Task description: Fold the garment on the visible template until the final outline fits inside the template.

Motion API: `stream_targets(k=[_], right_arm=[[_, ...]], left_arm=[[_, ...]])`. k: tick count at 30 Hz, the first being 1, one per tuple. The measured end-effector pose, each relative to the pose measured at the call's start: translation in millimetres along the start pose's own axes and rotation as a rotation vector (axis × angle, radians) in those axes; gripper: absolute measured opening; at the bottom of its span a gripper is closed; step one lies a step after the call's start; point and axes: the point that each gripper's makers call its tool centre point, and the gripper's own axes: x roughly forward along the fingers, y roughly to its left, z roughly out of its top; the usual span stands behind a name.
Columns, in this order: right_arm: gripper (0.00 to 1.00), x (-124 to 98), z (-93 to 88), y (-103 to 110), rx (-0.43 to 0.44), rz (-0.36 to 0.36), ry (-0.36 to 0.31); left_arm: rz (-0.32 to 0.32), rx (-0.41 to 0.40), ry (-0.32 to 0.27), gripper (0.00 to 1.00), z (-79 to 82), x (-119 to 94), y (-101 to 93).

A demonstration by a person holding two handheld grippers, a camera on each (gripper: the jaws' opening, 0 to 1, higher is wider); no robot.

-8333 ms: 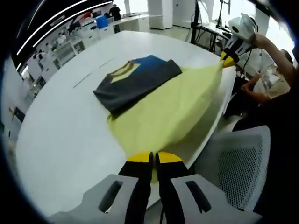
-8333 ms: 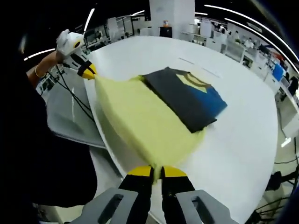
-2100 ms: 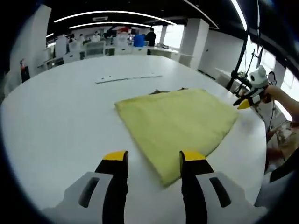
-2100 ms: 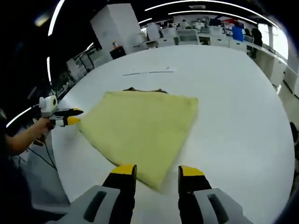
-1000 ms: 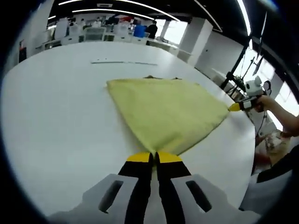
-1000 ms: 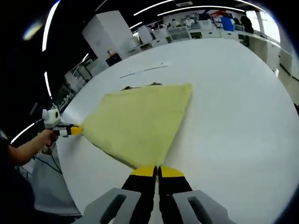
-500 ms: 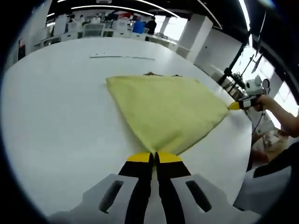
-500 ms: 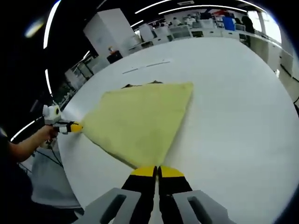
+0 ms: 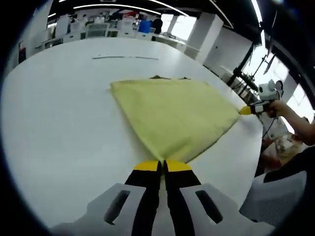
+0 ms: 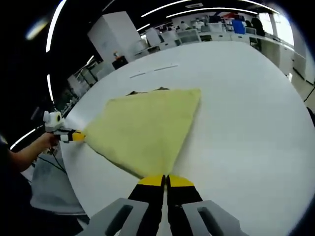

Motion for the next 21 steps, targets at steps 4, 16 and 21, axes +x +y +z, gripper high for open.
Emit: stream_targets(k=[4, 16, 21], right_arm=[[0.00, -1.8, -3.0, 1.4, -0.005, 0.002, -0.006], [0.00, -2.3, -2.7, 4.0, -0.092, -0.021, -0.020], [0.05, -1.8, -0.7, 5.6, -0.130, -0.031, -0.037]], left_arm=[[0.008, -0.015, -0.006, 0.00, -3.5, -3.2, -3.5], [0.052, -0.041, -0.050, 0.01, -4.2, -5.6, -2.1], [0.071, -0.042, -0.080, 0.05, -0.8, -8.2, -0.5]])
